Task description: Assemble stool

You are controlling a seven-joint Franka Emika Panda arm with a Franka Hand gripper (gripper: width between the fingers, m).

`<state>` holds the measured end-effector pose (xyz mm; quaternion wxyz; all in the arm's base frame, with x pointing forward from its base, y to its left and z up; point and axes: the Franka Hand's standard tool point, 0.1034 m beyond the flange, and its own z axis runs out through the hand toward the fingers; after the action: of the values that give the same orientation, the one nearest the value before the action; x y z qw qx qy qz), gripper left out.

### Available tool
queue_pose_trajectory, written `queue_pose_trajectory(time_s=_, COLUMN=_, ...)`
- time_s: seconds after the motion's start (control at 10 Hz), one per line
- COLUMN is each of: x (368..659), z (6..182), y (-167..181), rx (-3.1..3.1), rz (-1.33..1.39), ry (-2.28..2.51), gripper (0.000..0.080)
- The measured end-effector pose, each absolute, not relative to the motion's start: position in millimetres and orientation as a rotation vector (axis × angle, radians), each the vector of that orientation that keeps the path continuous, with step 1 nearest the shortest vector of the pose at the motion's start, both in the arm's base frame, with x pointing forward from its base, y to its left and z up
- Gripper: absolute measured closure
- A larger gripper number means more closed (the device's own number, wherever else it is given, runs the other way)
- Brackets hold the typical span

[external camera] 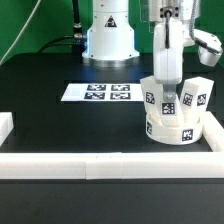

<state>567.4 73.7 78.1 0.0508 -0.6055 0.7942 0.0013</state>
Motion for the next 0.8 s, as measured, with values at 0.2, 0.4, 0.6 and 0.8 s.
queue_pose_trajectory(time_s=0.2, x=567.2, z=77.5, y=75.1, rx=-1.63, rz=0.014, ry=2.552, gripper=0.0462)
queue_pose_trajectory(time_s=0.4, x=564.1, z=76.8, y=85.7, rx=-1.37, rz=0.017, ry=2.659, gripper=0.0462)
queue_pose_trajectory(time_s=0.6, x=565.6, z=75.4, y=98.4, rx=-1.218, rz=0.028, ry=2.672, gripper=0.0462)
queue_pose_trajectory(time_s=0.8, x=565.0, z=75.0, y=108.0, rx=-1.12, rz=0.047, ry=2.682, gripper=0.0462)
